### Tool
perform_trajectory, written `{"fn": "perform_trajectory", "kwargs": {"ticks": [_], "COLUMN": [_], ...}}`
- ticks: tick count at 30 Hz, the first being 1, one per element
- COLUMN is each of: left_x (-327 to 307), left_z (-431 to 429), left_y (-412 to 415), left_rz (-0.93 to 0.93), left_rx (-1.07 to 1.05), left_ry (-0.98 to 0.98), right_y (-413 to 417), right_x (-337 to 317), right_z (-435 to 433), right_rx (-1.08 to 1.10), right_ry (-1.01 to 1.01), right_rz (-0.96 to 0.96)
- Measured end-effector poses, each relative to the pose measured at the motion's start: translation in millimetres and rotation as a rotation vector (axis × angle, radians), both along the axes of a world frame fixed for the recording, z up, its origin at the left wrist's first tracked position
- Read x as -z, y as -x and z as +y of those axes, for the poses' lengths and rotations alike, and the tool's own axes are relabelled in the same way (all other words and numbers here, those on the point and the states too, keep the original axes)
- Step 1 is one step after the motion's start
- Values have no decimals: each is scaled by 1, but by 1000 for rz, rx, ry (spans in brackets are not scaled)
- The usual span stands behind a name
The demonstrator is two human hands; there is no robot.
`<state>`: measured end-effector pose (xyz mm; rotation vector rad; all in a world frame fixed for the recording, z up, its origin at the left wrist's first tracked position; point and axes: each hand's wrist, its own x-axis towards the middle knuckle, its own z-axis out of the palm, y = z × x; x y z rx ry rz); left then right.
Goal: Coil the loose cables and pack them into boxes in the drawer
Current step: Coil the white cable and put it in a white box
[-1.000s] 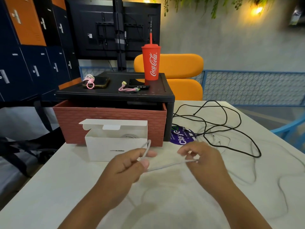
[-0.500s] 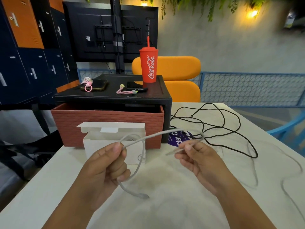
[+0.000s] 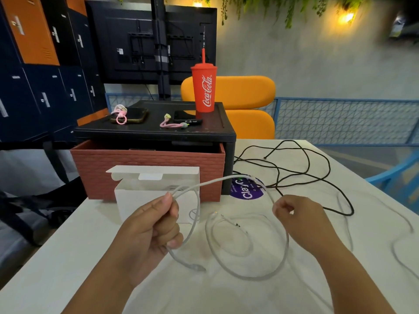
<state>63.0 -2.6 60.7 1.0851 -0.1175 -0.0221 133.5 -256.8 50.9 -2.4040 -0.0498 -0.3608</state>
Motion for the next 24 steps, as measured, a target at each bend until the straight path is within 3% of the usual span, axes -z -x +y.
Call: {"fn": "perform_trajectory", "kwargs": {"ticks": [3,8,10,13,17,20,22,24], "left_x": [1,2,3,9,11,10,9,9], "left_z": [2,3,-1,-6,-6,-5,-5,-5], "left_y": [-1,-2,-2,-4,-6,-6,-6,-5], "left_rz": [14,29,27,7,-26,-27,-17,-15], "left_rx": [31,109,123,122,108,109,120,138], "left_ry": [25,74,56,18,58,67,75,65], "right_y": [-3,7,11,11,10,0,-6,-13], "right_x": [1,-27,-32,-28,-29,-21,-12,-4], "right_z": [0,-4,-9,-15,-18,-28,-32,-39], "right_rx": [0,-233,-269,-152,-152,-79,68,252], "right_ry": [-86,-1132,-1316,-1281,-1205,-968,-667,-338], "right_rz": [-22,-183,-361,-565,-790,-884,-759,-476]}}
